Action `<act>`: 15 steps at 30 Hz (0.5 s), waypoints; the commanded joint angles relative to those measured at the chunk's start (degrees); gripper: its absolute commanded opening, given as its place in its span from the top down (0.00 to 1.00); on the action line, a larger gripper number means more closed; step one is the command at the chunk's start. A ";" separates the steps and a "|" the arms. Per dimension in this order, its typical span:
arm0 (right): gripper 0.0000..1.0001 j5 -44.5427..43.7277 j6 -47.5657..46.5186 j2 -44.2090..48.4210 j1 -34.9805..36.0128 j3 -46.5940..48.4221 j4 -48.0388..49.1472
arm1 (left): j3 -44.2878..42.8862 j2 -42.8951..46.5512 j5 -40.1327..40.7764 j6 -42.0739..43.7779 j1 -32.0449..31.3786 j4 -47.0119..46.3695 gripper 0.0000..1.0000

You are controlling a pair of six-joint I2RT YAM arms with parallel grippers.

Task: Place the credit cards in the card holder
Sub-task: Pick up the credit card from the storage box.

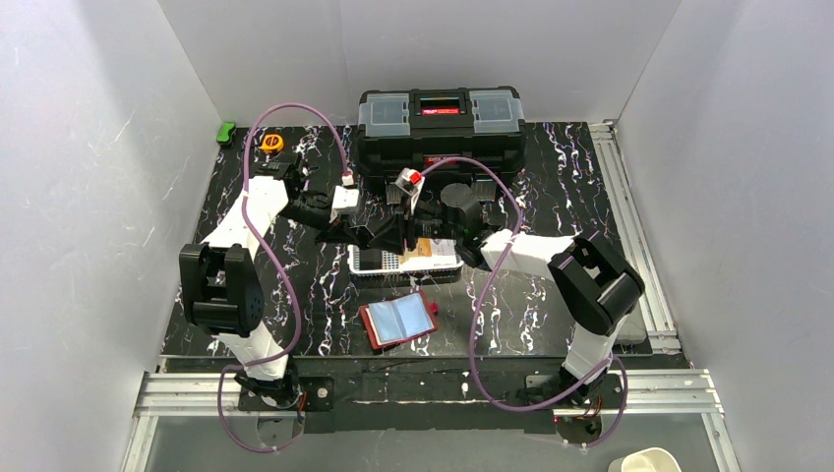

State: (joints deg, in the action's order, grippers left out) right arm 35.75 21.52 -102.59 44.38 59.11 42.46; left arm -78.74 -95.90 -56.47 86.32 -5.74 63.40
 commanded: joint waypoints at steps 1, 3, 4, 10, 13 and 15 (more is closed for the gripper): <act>0.50 -0.24 -5.21 4.65 -0.46 -1.21 -1.39 | -2.13 1.13 -2.90 0.34 -0.06 2.55 1.00; 0.49 0.05 -5.57 5.49 -1.14 -1.90 -2.35 | -2.33 1.34 -2.87 0.34 -0.06 3.19 1.00; 0.49 0.10 -5.67 6.03 -1.45 -2.97 -2.29 | -2.24 1.48 -2.78 0.42 -0.06 3.51 1.00; 0.46 2.61 -5.61 7.14 -1.82 -2.39 -1.70 | -1.94 2.28 -3.20 1.44 -0.06 6.04 1.00; 0.45 1.61 -6.31 6.27 -1.10 -0.91 -1.51 | -2.15 2.62 -3.47 1.39 -0.06 6.95 1.00; 0.44 0.15 -8.40 5.85 -0.02 0.26 -2.60 | -2.14 2.91 -3.55 1.40 -0.15 7.53 1.00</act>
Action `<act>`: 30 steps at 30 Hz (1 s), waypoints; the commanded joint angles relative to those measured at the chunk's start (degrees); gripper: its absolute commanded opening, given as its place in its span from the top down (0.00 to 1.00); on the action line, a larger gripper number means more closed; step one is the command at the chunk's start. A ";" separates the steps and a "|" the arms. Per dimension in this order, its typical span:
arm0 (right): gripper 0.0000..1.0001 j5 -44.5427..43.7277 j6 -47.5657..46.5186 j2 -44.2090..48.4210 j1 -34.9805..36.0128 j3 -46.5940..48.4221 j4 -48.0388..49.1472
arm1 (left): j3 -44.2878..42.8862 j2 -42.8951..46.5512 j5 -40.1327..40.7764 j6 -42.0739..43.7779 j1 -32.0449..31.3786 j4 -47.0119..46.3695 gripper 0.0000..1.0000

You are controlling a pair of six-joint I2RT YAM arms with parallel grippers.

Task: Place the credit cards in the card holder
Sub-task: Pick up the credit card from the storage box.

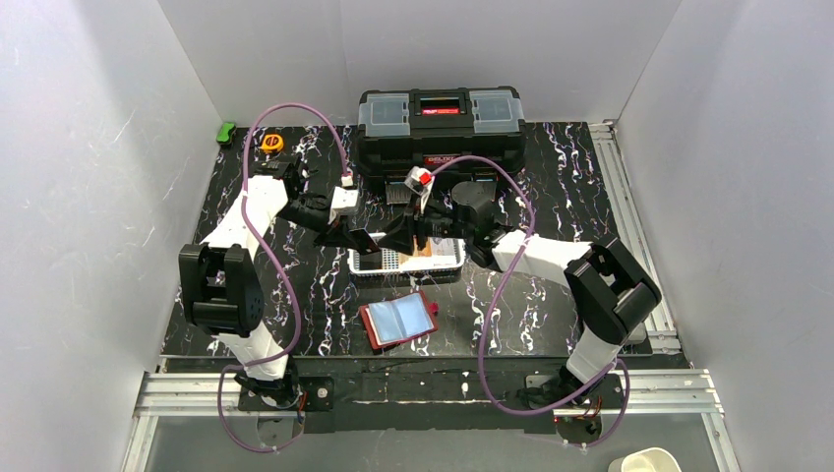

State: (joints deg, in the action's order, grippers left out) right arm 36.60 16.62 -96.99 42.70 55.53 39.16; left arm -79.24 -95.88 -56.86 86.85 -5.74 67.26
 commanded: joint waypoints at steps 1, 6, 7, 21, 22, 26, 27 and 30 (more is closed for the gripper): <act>0.44 -1.01 -4.46 0.08 2.20 4.62 0.03 | -1.55 2.95 -3.24 0.76 -0.23 3.66 1.00; 0.39 -2.67 -7.39 -0.37 4.89 6.35 -0.78 | -1.59 3.21 -3.24 0.73 -0.41 4.18 1.00; 0.38 -3.08 -7.81 -0.50 5.38 6.76 -1.10 | -1.59 3.29 -3.30 0.72 -0.41 4.20 1.00; 0.99 -4.60 -3.54 -1.88 5.18 9.40 -2.31 | -3.45 6.03 -4.22 2.93 -0.50 10.96 0.92; 0.99 -4.34 -2.79 -1.48 4.79 8.55 -1.35 | -3.46 6.20 -4.22 2.59 -0.50 10.98 0.83; 0.99 -1.77 -0.01 0.26 2.76 5.32 1.84 | -3.73 6.95 -4.76 0.70 -0.10 11.06 0.57; 0.99 -0.98 0.14 0.69 2.40 4.70 2.07 | -3.91 7.26 -5.27 0.19 0.26 11.23 0.55; 0.99 1.21 0.41 2.50 1.55 2.60 2.99 | -4.58 7.83 -6.66 -0.87 1.74 12.19 0.52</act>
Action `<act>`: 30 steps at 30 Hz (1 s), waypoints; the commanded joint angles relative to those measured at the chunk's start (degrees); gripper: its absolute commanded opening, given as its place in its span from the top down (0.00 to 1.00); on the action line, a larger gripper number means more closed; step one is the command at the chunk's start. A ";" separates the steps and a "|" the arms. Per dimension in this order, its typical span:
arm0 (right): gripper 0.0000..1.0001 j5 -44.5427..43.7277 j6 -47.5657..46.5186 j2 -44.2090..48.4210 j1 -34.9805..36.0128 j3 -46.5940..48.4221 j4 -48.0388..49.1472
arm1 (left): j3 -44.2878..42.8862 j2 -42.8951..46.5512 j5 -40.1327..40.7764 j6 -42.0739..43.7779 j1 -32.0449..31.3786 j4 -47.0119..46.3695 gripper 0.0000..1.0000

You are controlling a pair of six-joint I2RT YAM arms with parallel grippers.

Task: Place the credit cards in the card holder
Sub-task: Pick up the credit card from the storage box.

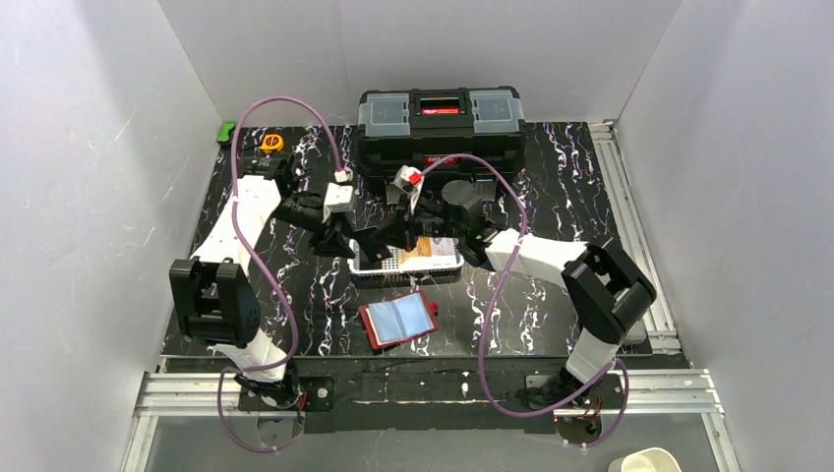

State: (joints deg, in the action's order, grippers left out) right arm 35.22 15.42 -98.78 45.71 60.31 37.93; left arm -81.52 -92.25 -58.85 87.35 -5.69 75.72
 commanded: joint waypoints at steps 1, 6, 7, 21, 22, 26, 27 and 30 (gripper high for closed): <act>0.99 3.70 2.07 4.75 -1.64 -2.80 5.18 | -2.47 4.37 -5.03 -1.51 2.12 4.02 0.51; 0.96 10.03 4.50 6.19 -2.03 -3.15 6.89 | -2.46 7.00 -6.22 -1.92 2.96 4.30 0.52; 0.95 11.55 5.08 6.29 -2.08 -3.10 7.39 | -2.47 7.47 -6.61 -2.28 2.94 4.05 0.54; 0.94 17.38 10.42 5.70 -2.54 -1.71 13.14 | -5.02 5.59 -11.70 -6.02 3.07 4.63 0.77; 0.94 17.54 11.05 5.35 -2.63 -1.68 14.07 | -6.21 4.65 -11.97 -3.46 3.07 8.01 0.78; 0.94 18.64 13.03 4.06 -3.00 -0.64 15.76 | -8.89 2.00 -11.60 1.88 3.14 14.52 0.81; 0.94 18.80 13.19 3.85 -3.04 -0.43 15.95 | -8.69 2.10 -11.49 1.90 3.07 14.06 0.82; 0.94 18.96 13.75 3.07 -3.08 -0.06 16.88 | -7.24 3.11 -11.02 1.35 3.08 11.19 0.85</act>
State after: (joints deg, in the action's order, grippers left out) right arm 52.73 27.27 -95.00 43.07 57.45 49.78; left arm -88.75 -90.37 -67.55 85.84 -2.79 84.40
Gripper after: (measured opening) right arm 0.066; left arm 0.164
